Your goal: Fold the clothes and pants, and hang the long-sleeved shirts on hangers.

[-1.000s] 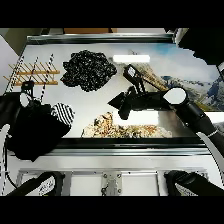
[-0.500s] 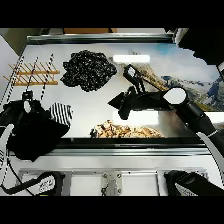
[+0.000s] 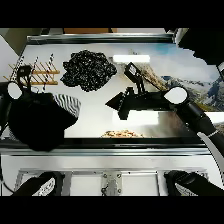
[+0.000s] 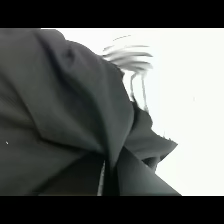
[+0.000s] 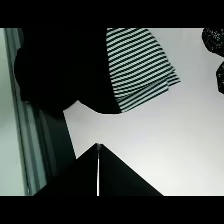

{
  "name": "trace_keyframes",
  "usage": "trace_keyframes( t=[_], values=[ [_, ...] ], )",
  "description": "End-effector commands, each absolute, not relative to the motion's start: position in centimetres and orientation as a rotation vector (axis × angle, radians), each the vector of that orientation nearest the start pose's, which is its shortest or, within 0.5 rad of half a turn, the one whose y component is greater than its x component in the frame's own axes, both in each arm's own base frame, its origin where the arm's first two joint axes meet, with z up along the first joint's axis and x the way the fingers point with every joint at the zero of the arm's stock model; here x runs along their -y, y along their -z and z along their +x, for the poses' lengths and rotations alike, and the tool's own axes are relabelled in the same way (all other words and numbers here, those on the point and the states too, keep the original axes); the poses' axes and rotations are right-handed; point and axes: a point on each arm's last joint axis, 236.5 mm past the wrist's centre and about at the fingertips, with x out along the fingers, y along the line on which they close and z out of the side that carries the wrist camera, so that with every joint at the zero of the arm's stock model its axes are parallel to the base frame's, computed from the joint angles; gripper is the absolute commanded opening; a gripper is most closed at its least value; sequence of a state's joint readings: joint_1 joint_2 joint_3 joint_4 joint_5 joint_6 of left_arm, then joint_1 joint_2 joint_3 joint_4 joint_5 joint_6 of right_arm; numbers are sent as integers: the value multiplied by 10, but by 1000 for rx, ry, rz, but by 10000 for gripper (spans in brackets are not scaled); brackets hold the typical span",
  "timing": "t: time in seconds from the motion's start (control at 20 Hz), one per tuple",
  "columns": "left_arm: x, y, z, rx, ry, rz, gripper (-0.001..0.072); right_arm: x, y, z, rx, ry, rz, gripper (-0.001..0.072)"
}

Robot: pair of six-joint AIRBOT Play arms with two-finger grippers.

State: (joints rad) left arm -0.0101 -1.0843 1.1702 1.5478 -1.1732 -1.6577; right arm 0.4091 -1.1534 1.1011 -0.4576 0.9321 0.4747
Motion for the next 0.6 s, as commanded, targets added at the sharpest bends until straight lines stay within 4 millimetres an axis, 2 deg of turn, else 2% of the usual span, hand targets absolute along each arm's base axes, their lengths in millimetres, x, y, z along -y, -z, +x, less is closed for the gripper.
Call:
trace_keyframes(
  t=[0.0, 0.1, 0.2, 0.3, 0.4, 0.45, 0.55],
  values=[
    [121, -183, 348, -873, 307, -62, 13, -286, -178, 344, -455, -1087, -82, 20],
    [181, -229, 329, -730, 481, -18, 13, -226, -203, 378, -411, -843, -65, 20],
    [234, -254, 312, -641, 625, 15, 13, -168, -227, 391, -374, -654, -58, 21],
    [279, -246, 304, -645, 719, 50, 13, -123, -241, 389, -375, -525, -26, 20],
    [316, -223, 313, -682, 761, 76, 13, -94, -246, 382, -395, -441, 11, 20],
    [331, -212, 324, -692, 765, 80, 13, -83, -245, 379, -410, -413, 18, 21],
    [360, -198, 363, -669, 754, 64, 13, -68, -240, 377, -439, -371, 38, 21]
  ],
)
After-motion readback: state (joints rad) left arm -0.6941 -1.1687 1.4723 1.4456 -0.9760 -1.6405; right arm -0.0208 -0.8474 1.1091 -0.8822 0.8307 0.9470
